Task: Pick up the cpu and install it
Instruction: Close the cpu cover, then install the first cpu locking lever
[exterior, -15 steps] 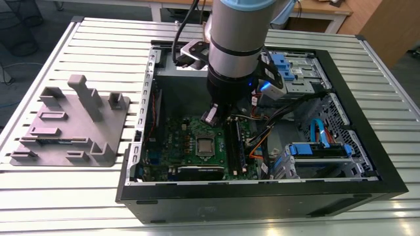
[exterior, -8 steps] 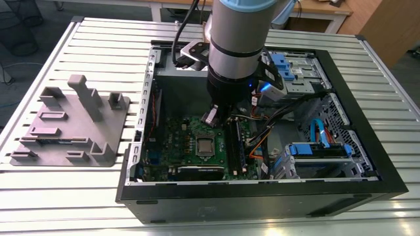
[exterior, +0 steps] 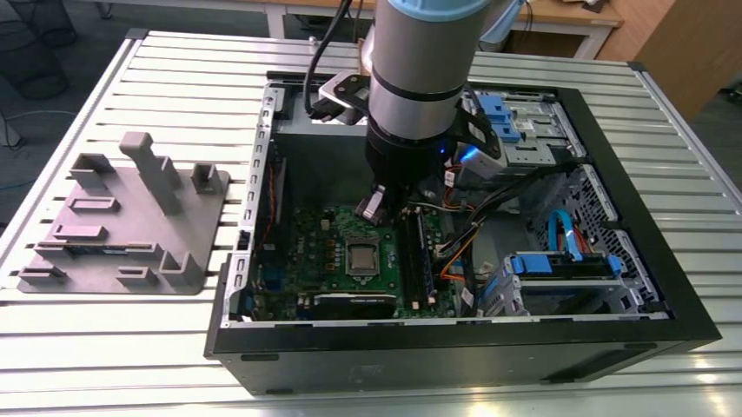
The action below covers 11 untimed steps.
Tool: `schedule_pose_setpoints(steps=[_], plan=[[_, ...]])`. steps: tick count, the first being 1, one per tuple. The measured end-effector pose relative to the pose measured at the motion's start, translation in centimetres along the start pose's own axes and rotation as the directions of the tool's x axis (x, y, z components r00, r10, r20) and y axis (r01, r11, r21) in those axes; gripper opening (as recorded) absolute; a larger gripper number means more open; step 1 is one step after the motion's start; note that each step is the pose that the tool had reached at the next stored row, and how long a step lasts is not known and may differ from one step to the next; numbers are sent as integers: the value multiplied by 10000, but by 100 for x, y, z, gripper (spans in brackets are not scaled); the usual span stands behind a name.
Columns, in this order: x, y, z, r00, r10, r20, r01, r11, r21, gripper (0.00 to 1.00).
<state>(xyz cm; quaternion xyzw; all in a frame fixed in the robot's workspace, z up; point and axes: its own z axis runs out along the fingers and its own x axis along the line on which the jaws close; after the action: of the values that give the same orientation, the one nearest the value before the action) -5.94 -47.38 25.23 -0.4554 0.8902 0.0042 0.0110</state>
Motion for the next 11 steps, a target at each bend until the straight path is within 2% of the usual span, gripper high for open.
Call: schedule_pose_setpoints(steps=[11], plan=[[41,-29,-1,10000,0,-1,0,10000,0,11]])
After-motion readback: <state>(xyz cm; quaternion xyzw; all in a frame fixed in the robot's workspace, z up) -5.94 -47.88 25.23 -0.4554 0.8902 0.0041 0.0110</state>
